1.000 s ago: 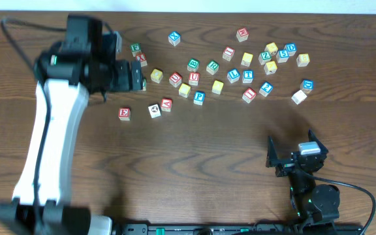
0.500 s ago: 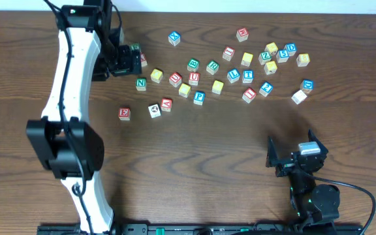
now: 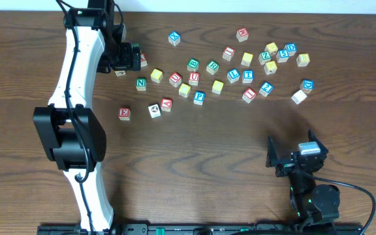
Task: Spell out NEURIPS
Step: 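Reach the left gripper toward the green N block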
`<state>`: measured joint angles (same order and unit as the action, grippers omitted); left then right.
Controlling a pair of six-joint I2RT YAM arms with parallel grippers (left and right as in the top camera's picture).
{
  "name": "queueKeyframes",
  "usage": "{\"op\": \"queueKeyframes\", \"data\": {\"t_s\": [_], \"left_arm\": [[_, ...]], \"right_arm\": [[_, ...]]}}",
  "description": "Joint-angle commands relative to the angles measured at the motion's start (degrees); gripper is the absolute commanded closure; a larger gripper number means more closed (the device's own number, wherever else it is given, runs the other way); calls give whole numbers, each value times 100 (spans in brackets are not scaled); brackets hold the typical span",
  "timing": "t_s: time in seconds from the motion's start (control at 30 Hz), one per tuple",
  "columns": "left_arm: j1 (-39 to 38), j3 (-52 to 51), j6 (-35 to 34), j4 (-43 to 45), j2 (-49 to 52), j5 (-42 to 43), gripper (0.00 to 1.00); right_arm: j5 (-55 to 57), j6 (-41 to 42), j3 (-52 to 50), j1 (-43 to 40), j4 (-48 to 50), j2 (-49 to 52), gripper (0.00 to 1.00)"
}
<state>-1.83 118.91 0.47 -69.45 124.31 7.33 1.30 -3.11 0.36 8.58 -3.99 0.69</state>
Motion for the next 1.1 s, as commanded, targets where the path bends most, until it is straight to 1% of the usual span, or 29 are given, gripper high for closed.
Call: {"op": "queueKeyframes", "data": {"t_s": [0.0, 0.67, 0.8, 1.07], "left_arm": [[-13, -125, 101, 127, 22, -48, 2], [-437, -1652, 98, 1469, 24, -37, 2], [-437, -1843, 98, 1740, 24, -37, 2], [-437, -2000, 98, 1991, 26, -55, 2]], "right_arm": [[50, 74, -4, -46, -20, -31, 1], [50, 74, -4, -46, -20, -31, 1], [50, 74, -4, -44, -20, -31, 1], [50, 72, -4, -46, -20, -31, 1]]}}
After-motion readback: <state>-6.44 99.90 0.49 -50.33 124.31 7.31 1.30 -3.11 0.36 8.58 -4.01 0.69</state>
